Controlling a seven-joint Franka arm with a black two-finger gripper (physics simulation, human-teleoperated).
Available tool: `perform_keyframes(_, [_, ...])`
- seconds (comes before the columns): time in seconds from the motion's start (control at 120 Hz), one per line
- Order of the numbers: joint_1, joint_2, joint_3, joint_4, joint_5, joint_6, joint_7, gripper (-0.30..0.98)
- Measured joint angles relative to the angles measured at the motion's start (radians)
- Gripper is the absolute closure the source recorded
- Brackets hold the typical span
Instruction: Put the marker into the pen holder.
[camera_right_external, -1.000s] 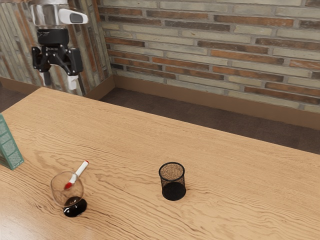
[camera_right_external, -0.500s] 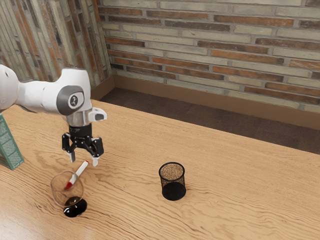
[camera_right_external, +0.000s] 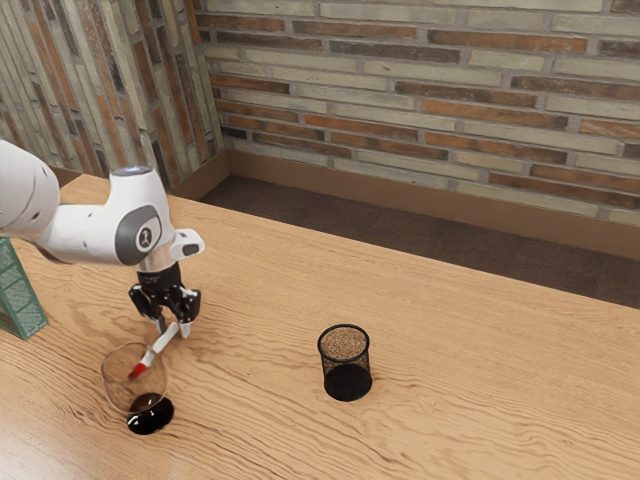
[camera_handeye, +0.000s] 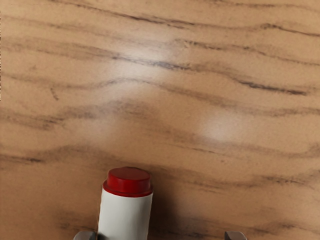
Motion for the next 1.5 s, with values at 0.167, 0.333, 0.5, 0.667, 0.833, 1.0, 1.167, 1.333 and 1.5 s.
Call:
perform_keyframes(0.167, [0.002, 0.007, 0.002, 0.001, 0.001, 0.048, 0.025, 0.52])
perform_keyframes(0.333, [0.009, 0.023, 0.003, 0.001, 0.001, 0.071, 0.044, 0.58])
perform_keyframes(0.5, [0.016, 0.029, 0.004, 0.011, 0.003, 0.082, 0.058, 0.7])
perform_keyframes(0.667, [0.006, 0.004, 0.003, 0.013, 0.011, 0.079, 0.067, 0.73])
perform_keyframes(0.833, [-0.202, -0.168, -0.006, 0.054, 0.022, -0.017, 0.064, 0.76])
perform_keyframes(1.0, [-0.408, -0.175, -0.079, 0.253, 0.021, -0.152, 0.043, 0.77])
perform_keyframes(1.167, [-0.496, -0.034, -0.14, 0.429, 0.022, -0.213, 0.018, 0.78])
perform_keyframes(1.333, [-0.495, 0.008, -0.153, 0.448, 0.027, -0.207, 0.0, 0.78])
perform_keyframes(1.5, [-0.483, 0.033, -0.162, 0.463, 0.032, -0.176, -0.014, 0.77])
